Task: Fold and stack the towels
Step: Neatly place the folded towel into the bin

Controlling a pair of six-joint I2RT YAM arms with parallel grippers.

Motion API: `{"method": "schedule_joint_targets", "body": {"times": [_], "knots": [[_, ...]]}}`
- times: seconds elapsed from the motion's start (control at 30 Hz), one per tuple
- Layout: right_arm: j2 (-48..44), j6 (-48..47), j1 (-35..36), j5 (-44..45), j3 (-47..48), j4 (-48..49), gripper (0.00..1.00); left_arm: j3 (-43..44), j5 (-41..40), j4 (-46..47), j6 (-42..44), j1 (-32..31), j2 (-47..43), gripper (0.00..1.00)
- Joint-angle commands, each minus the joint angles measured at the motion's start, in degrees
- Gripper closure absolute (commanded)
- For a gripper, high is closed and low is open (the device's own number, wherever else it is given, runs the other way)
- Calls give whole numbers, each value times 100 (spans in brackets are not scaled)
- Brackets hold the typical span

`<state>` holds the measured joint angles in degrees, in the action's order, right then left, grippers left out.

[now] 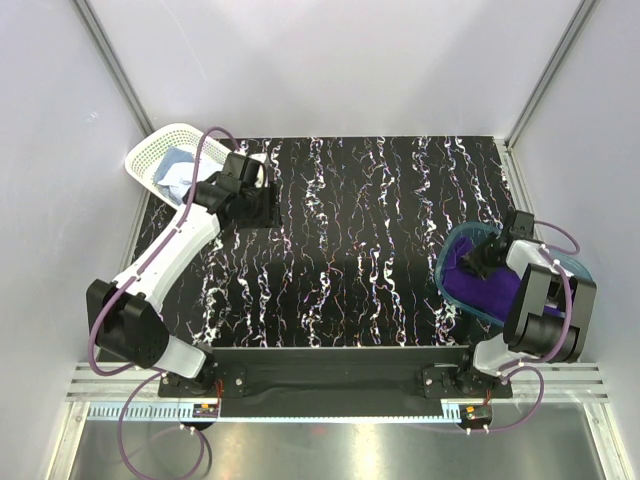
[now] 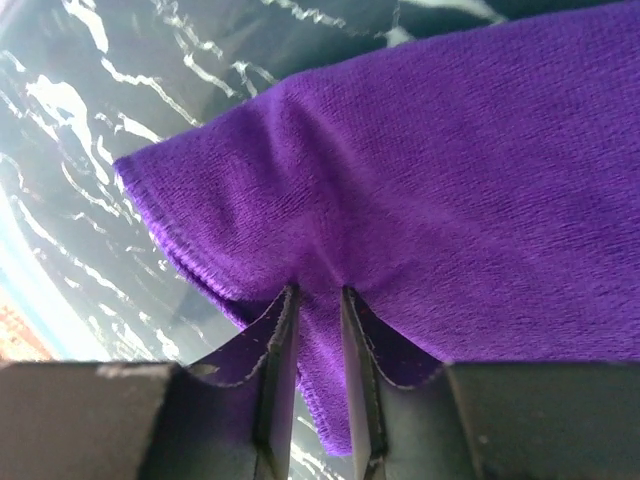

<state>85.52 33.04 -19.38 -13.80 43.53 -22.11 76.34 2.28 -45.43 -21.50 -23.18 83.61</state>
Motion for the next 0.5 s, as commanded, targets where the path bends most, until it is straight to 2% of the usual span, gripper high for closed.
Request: {"method": "schedule_joint_targets", "body": {"times": [0.0,0.07,0.13,0.2,0.23,0.43,0.47], "knots": [[-157,-122,74,-220,531,-152,69,530,-211,-70,-48,102,-144,43],[-341,-183,100,-97,779,-660,64,741,-219,-185,-21,208,-135,43],[-719,-184,205,9,1182,-943,51,1058,-360,-264,-21,410,-178,43],[-948,-166,346,141,1490,-1304,28,1312,-273,-212,31,524,-353,43],[-1132,-166,564,176,1831,-1400,1,1392,-264,-99,49,542,-424,42],[-1424,-376,1672,203,3133,-1744,0,1665,167,464,172,569,-925,36],[-1397,-447,2152,203,3266,-1736,0,1639,211,561,155,569,-987,35]]}}
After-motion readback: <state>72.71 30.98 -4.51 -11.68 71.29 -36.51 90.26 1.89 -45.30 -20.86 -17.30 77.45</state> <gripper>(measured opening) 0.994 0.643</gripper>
